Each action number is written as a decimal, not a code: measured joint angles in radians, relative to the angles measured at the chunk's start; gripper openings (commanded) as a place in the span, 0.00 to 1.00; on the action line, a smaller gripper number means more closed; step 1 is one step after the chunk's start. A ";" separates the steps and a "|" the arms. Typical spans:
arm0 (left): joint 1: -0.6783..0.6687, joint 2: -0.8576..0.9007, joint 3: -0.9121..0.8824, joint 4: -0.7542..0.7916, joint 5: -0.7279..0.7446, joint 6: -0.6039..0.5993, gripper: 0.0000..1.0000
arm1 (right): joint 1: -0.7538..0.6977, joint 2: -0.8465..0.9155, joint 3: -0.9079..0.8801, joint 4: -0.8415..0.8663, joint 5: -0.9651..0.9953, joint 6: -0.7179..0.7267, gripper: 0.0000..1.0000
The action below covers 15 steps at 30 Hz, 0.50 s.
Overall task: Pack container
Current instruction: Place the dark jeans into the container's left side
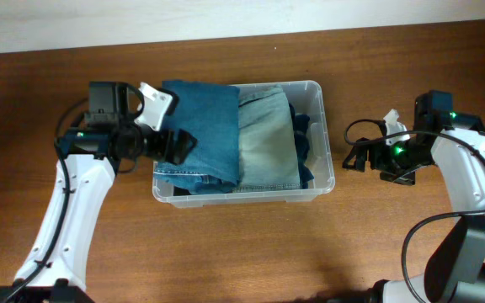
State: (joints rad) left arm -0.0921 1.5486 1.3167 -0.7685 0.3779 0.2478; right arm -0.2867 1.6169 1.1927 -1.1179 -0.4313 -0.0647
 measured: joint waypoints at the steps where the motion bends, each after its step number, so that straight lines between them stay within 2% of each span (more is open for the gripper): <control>1: 0.000 0.000 0.018 0.005 -0.037 -0.006 0.99 | 0.000 0.000 0.000 0.000 0.000 0.000 0.98; 8: 0.000 0.000 0.123 0.056 -0.238 -0.051 0.98 | 0.000 0.000 0.000 0.000 0.003 0.000 0.98; 9: 0.000 0.000 0.129 0.058 -0.248 -0.057 0.89 | 0.000 0.000 0.000 0.000 0.004 0.000 0.98; 10: 0.000 0.000 0.133 0.058 -0.256 -0.066 0.73 | 0.000 0.000 0.000 0.000 0.004 0.000 0.99; 11: 0.000 0.000 0.135 0.058 -0.263 -0.072 0.63 | 0.000 0.000 0.000 0.000 0.004 0.001 0.98; 13: 0.000 0.000 0.136 0.036 -0.265 -0.076 0.26 | 0.000 0.000 0.000 0.000 0.004 0.000 0.98; 14: -0.001 0.000 0.136 0.018 -0.265 -0.077 0.19 | 0.000 0.000 0.000 0.000 0.004 0.001 0.98; 15: -0.003 0.000 0.136 0.003 -0.263 -0.077 0.16 | 0.000 0.000 0.000 0.000 0.004 0.000 0.98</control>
State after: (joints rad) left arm -0.0952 1.5486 1.4525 -0.7654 0.1146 0.1707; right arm -0.2867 1.6169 1.1927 -1.1175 -0.4274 -0.0643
